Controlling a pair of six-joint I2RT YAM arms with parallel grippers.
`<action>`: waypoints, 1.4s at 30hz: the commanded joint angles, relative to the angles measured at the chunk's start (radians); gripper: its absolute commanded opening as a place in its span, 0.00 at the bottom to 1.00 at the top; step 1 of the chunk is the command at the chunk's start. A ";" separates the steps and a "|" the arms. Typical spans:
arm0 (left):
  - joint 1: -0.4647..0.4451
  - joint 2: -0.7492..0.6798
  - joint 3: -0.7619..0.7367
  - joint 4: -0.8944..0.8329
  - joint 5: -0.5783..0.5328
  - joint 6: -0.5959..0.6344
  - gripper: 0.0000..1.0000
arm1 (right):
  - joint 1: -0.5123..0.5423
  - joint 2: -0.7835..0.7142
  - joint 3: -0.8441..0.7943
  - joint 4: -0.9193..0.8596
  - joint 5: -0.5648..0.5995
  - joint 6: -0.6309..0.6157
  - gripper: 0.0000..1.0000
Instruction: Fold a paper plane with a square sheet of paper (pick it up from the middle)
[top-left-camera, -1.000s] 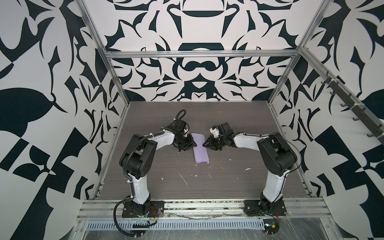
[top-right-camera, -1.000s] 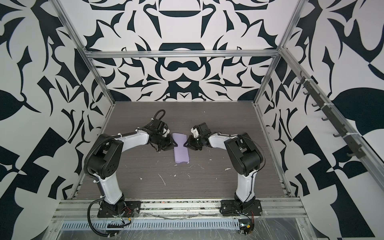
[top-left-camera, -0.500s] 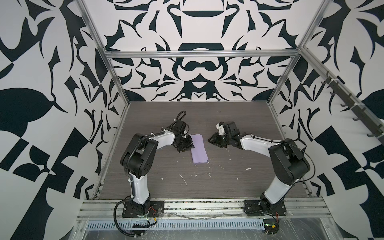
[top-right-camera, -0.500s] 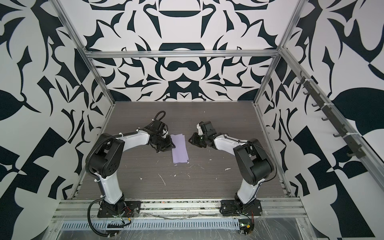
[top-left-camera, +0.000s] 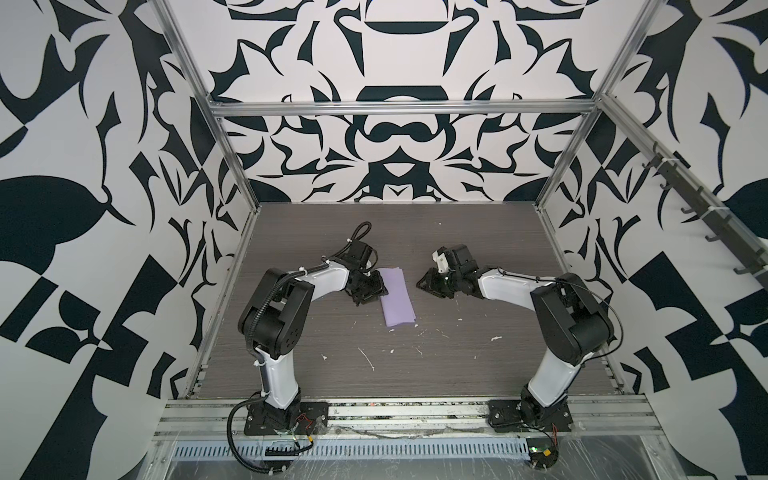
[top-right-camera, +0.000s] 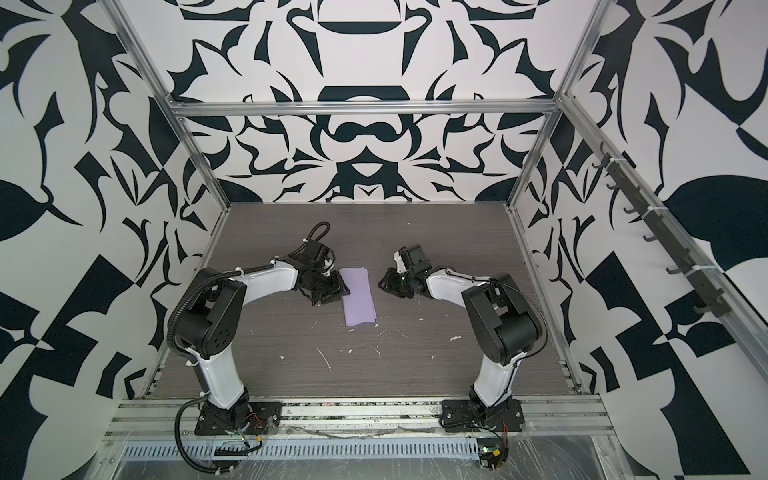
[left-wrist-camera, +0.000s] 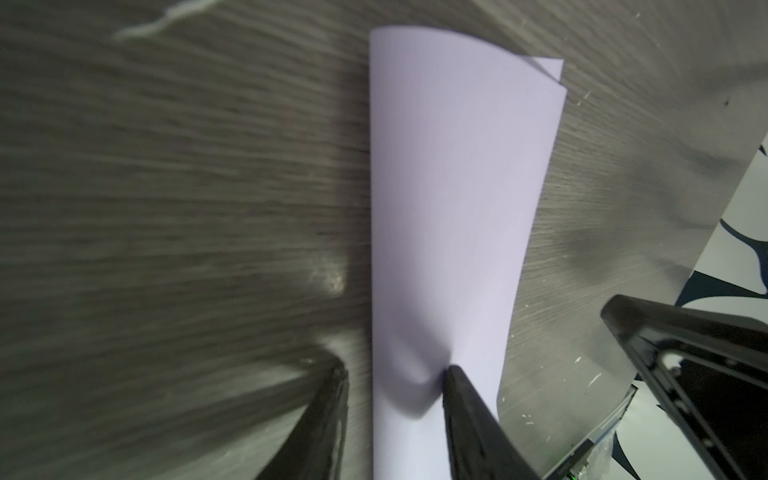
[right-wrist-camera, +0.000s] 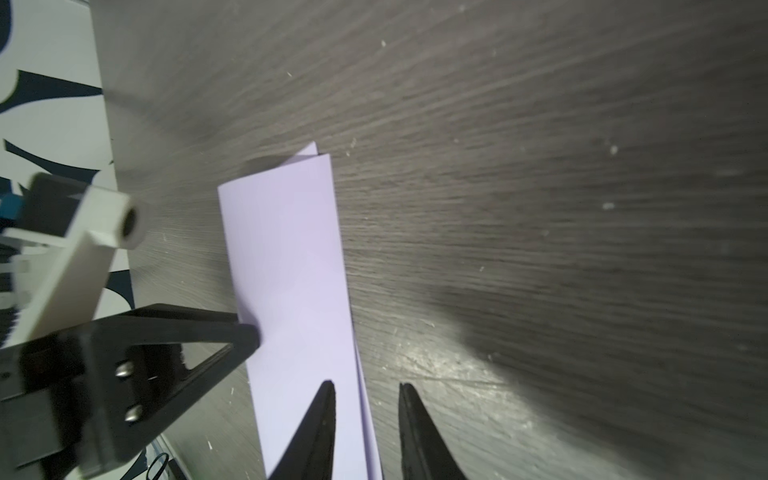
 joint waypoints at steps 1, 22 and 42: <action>0.002 -0.030 -0.022 -0.017 -0.036 -0.013 0.41 | 0.008 -0.012 0.016 0.014 -0.015 -0.002 0.31; 0.003 0.046 0.013 -0.101 -0.065 -0.041 0.36 | 0.016 0.005 0.002 0.030 -0.014 0.001 0.31; -0.043 0.142 0.044 -0.218 -0.139 -0.026 0.36 | 0.022 0.002 -0.029 0.051 -0.012 -0.007 0.31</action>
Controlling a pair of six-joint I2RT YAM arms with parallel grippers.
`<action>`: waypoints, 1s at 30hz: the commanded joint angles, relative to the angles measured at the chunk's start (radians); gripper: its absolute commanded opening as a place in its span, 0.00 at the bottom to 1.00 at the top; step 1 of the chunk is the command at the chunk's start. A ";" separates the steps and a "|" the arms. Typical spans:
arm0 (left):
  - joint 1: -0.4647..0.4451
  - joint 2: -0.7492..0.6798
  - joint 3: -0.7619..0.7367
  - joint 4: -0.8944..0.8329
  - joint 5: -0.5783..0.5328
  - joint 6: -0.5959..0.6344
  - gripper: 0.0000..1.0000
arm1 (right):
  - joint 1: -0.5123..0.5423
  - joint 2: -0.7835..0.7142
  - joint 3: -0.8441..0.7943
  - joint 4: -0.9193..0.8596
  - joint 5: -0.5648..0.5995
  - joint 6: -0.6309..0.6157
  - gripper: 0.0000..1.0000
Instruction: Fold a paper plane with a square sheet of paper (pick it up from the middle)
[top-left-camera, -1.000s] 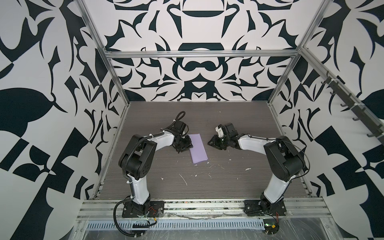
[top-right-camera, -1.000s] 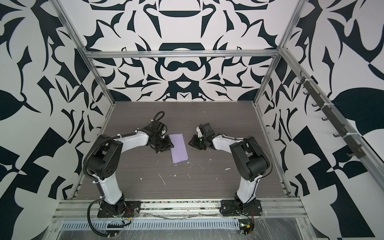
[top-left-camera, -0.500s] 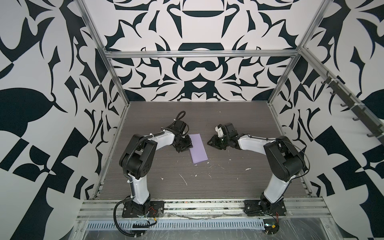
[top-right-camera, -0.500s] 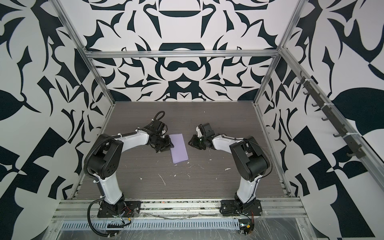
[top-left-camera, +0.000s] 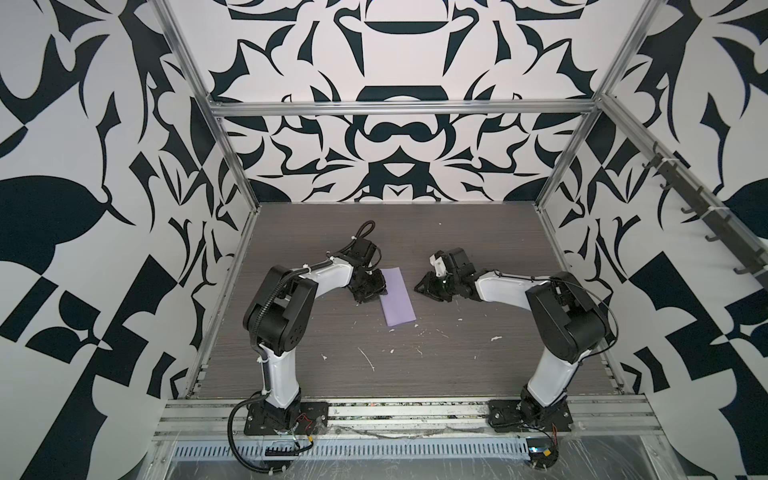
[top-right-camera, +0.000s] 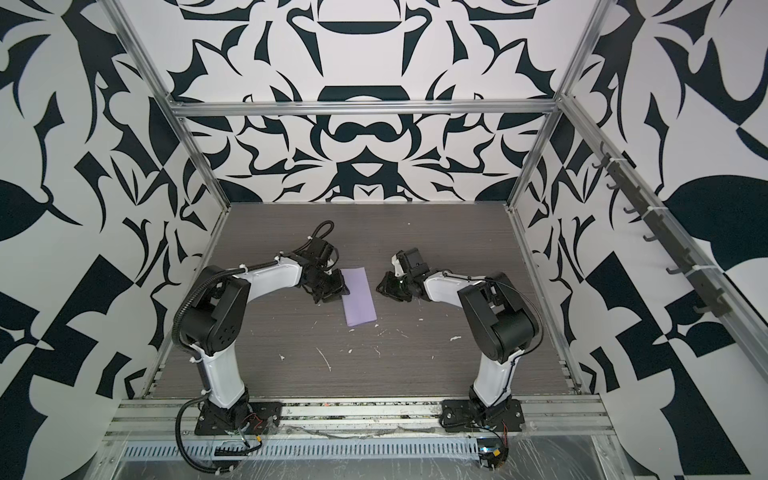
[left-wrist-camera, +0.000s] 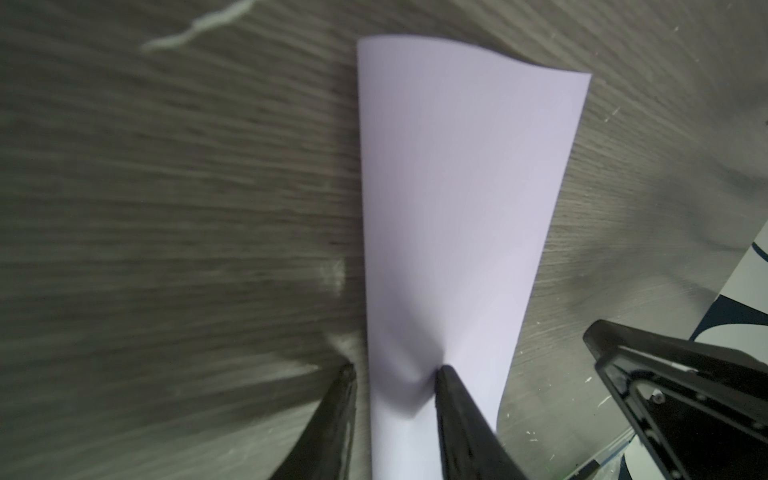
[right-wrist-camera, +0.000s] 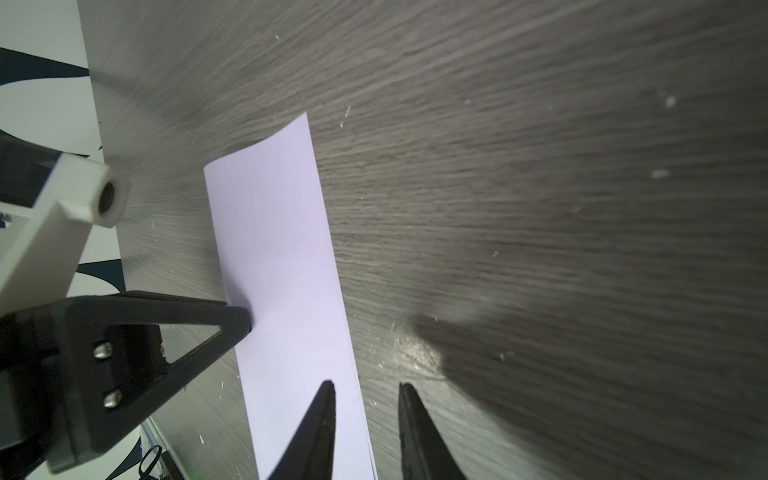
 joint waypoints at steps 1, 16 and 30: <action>-0.014 0.093 -0.035 -0.133 -0.092 0.001 0.37 | 0.006 -0.008 -0.008 0.020 -0.006 -0.007 0.31; -0.017 0.098 -0.045 -0.134 -0.131 -0.002 0.32 | 0.006 0.001 -0.011 0.023 -0.010 -0.015 0.31; -0.017 0.111 -0.059 -0.123 -0.128 0.006 0.29 | 0.015 0.024 0.020 0.044 -0.094 -0.026 0.28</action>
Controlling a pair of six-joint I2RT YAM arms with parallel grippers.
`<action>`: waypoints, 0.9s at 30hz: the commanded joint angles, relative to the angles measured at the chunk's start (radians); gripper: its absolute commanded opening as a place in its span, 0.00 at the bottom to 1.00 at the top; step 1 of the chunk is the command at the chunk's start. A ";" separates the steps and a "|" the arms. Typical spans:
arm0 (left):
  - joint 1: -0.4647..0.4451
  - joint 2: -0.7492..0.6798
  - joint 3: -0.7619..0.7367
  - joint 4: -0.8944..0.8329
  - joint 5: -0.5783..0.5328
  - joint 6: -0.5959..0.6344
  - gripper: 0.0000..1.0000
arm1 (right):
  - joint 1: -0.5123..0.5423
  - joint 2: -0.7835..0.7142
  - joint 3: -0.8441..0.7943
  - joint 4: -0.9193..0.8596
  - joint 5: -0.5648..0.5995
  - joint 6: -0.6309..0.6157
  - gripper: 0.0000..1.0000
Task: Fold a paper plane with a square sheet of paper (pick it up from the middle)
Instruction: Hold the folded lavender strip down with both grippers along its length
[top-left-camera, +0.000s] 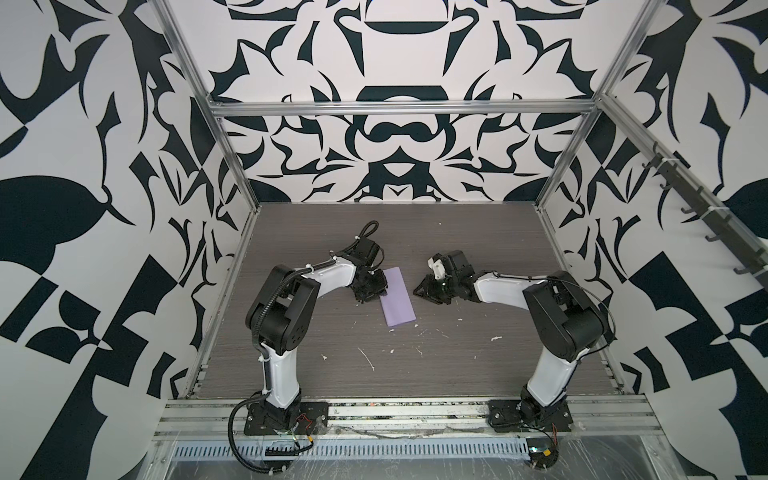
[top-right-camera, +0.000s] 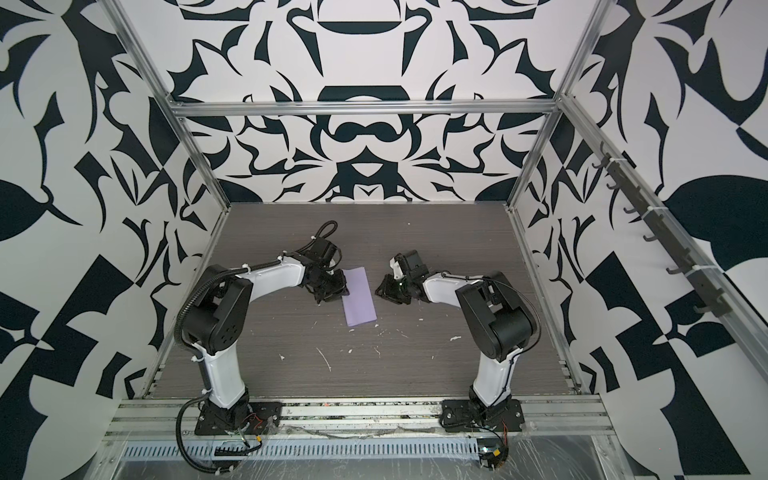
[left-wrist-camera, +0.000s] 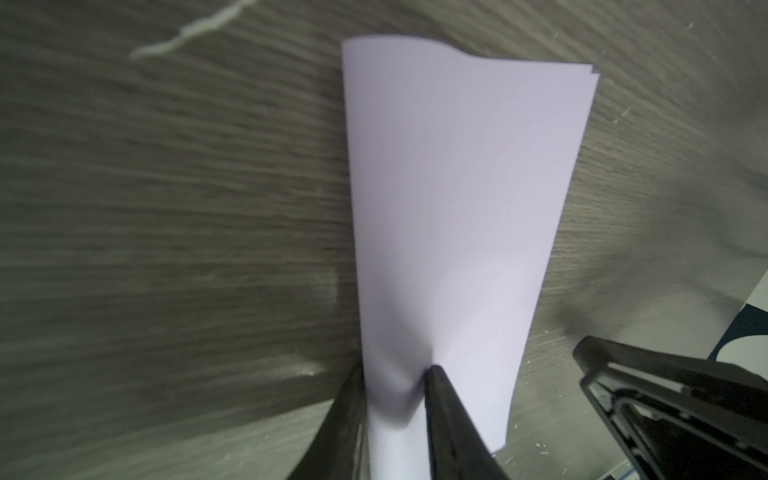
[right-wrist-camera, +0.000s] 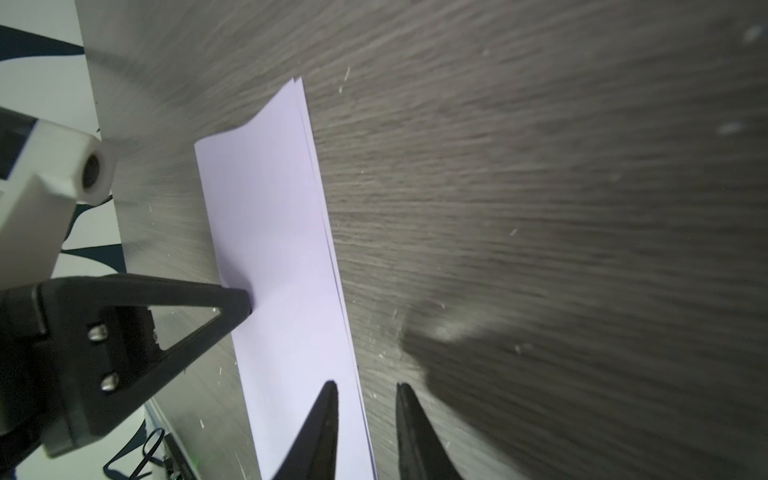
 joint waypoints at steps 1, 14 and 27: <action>-0.003 0.102 -0.073 -0.108 -0.090 0.003 0.29 | 0.010 0.004 0.032 0.034 -0.049 -0.018 0.28; -0.003 0.117 -0.080 -0.107 -0.085 0.019 0.30 | 0.011 -0.006 0.041 0.054 -0.019 -0.001 0.28; -0.003 0.114 -0.093 -0.086 -0.076 0.027 0.29 | 0.011 -0.002 0.034 0.058 -0.016 0.006 0.28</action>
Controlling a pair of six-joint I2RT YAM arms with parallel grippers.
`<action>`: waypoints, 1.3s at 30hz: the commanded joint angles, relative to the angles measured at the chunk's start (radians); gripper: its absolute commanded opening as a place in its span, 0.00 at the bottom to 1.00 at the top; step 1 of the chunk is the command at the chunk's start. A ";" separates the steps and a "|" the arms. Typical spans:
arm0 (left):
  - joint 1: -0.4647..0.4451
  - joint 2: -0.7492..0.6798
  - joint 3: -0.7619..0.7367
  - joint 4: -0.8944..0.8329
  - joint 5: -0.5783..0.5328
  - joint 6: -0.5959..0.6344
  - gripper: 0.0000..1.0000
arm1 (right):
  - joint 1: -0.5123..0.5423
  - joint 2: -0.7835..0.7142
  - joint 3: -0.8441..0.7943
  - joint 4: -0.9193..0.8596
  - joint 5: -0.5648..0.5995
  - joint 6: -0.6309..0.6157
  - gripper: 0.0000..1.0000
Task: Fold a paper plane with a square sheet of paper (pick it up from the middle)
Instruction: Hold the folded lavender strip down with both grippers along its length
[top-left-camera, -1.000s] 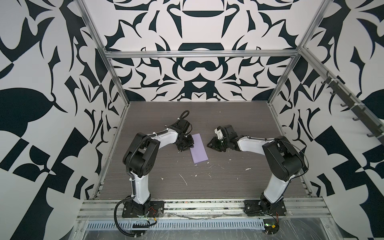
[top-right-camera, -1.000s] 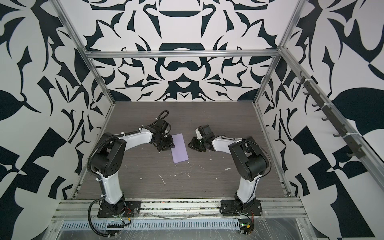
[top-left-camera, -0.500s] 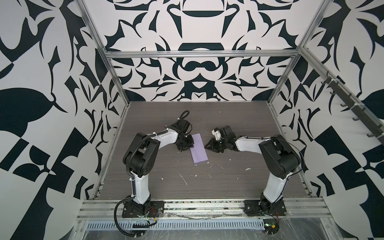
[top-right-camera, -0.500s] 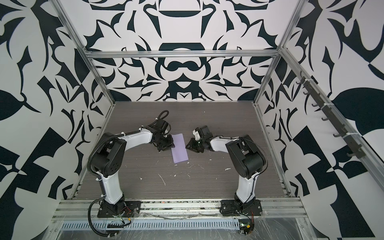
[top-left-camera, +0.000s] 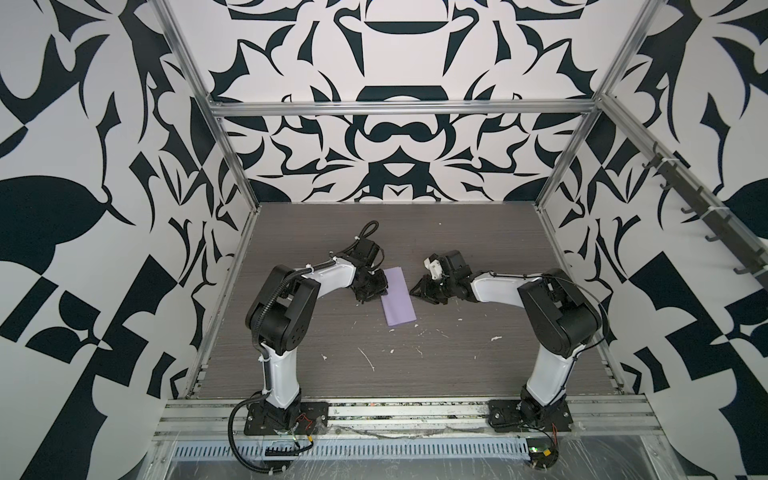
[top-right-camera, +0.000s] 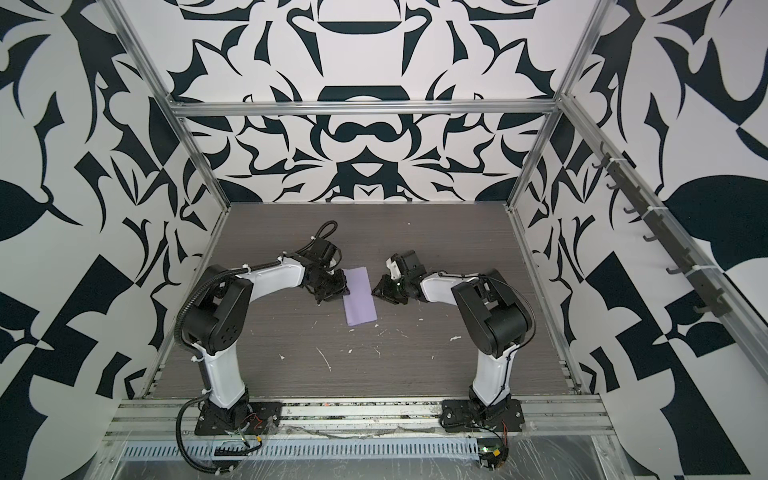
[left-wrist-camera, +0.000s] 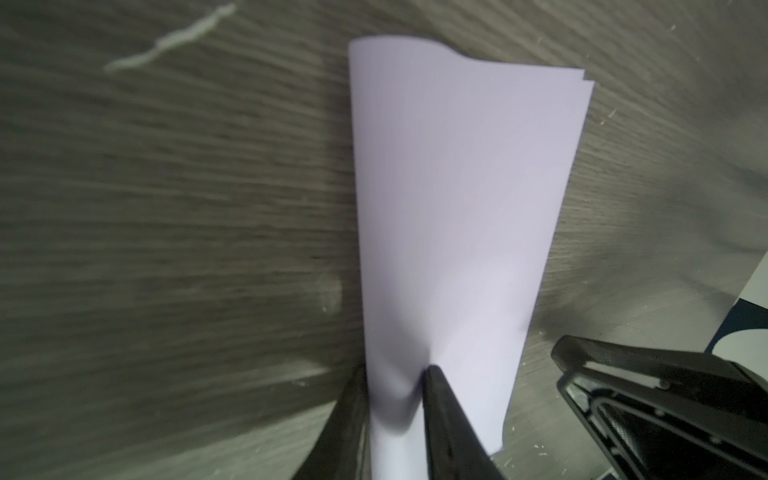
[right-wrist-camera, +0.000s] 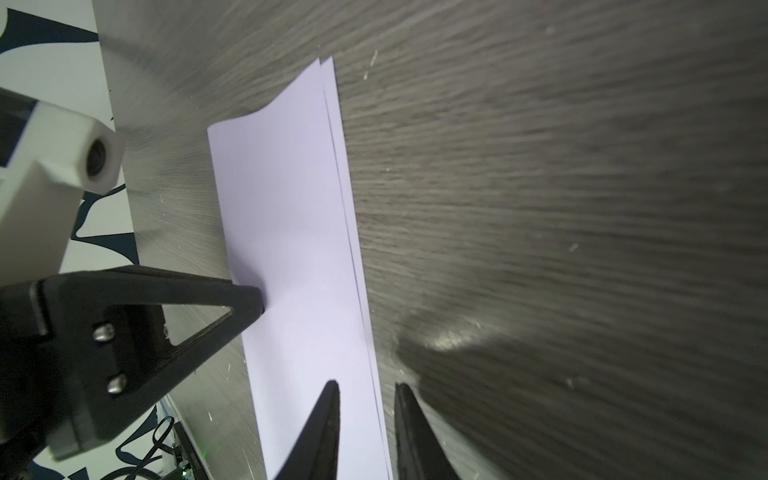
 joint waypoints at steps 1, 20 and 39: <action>-0.003 0.114 -0.080 -0.118 -0.087 0.023 0.30 | 0.004 -0.030 0.022 0.024 0.010 0.004 0.28; -0.003 0.133 -0.067 -0.133 -0.078 0.079 0.32 | 0.004 -0.024 0.025 0.024 0.009 0.004 0.28; -0.003 0.138 -0.071 -0.143 -0.099 0.064 0.30 | 0.011 -0.029 0.047 0.028 -0.031 -0.011 0.26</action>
